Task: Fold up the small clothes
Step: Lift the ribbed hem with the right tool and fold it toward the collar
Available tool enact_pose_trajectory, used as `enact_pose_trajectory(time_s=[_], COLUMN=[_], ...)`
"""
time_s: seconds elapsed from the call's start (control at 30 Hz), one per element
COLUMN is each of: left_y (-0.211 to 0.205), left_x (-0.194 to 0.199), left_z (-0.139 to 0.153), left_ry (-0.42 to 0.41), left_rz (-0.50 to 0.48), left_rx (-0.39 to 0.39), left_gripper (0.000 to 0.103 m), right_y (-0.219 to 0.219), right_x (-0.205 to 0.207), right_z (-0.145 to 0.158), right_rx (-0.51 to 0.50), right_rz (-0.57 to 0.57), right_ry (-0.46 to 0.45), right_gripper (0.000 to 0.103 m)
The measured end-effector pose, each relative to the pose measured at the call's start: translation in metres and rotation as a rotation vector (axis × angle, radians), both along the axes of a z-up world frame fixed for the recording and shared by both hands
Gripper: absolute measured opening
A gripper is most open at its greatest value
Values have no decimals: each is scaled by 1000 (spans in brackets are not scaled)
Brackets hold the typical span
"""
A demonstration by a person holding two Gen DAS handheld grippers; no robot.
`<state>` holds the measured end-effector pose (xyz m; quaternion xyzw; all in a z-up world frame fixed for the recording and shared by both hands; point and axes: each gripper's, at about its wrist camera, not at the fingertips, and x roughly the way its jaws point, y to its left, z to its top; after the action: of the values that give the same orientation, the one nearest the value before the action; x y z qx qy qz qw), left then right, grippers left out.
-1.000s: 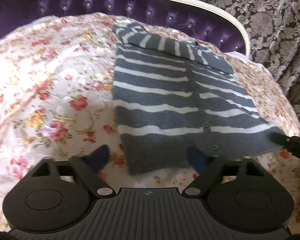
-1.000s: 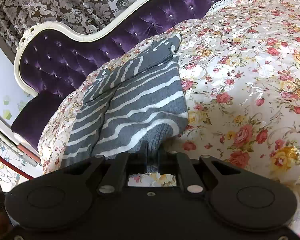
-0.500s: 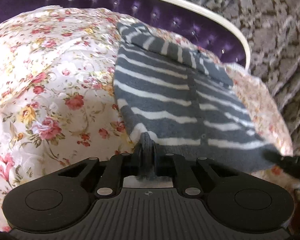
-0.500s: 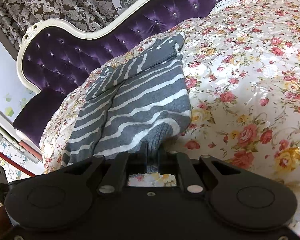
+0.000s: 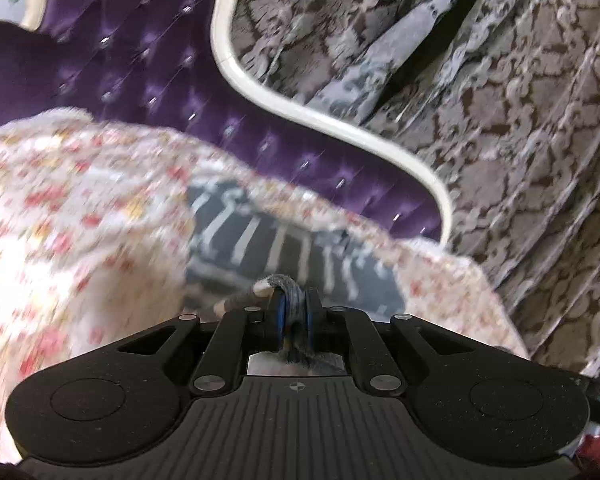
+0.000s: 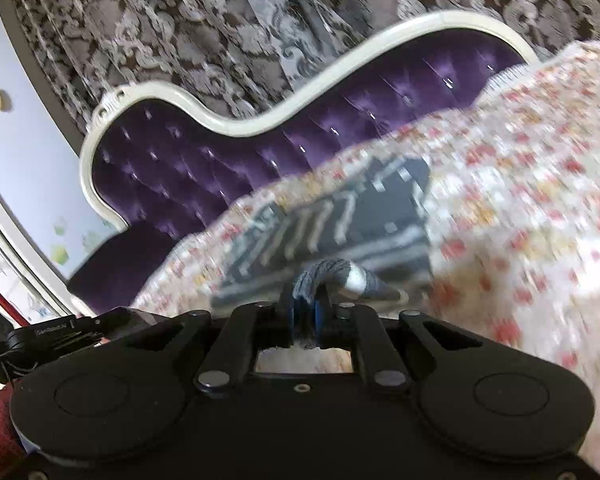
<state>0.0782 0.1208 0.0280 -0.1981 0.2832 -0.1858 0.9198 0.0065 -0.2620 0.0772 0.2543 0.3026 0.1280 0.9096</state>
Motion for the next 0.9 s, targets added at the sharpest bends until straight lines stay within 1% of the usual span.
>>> enact_pose_trajectory(time_s=[0.07,0.17,0.23,0.3,0.4,0.47,0.5,0.53,0.6,0.67,0.7,0.73,0.83,0.9], left_y=[-4,-9,-12,-14,-17,-16,-18,-17,-18,-17,-17,-17,-15,-14], left_x=[14,37,53,70,98,114,121,127,134,137,138,139,141,141], left_z=[13,26,30,29,21,15,10,5,-3,-9,-11,-13,-15,-15], left_ry=[-34,-46,-61,-67,-57,-47,-38,-27,-5,4,6,9,14,13], left_rz=[-5,-7,8,27,58,66,72,73,72,67,67,69,75,77], left_rx=[-4,-27,-18,-11,-15,-3,4,6,10,15,19,21,25,30], left_gripper=[4,4,4,4,4,4,4,4,4,4,4,4,4,4], right_y=[0,-3,-6,-10,-17,-19,-20,-20,-15,-7,-3,0,13,20], right_x=[15,40,55,74,100,120,124,129,135,138,140,141,144,150], right_z=[9,18,20,20,13,4,0,-6,-17,-34,-43,-52,-75,-84], right_rx=[-8,-1,-9,-24,-42,-60,-63,-74,-127,-177,-182,-180,-168,-182], right_rz=[6,9,-4,-26,-52,-46,-26,-7,59,124,159,184,246,263], right_ry=[-25,-48,-69,-84,-93,-74,-69,-64,-46,-4,26,55,120,155], right_gripper=[17,17,17,17,17,17,19,25,26,41,58,61,61,61])
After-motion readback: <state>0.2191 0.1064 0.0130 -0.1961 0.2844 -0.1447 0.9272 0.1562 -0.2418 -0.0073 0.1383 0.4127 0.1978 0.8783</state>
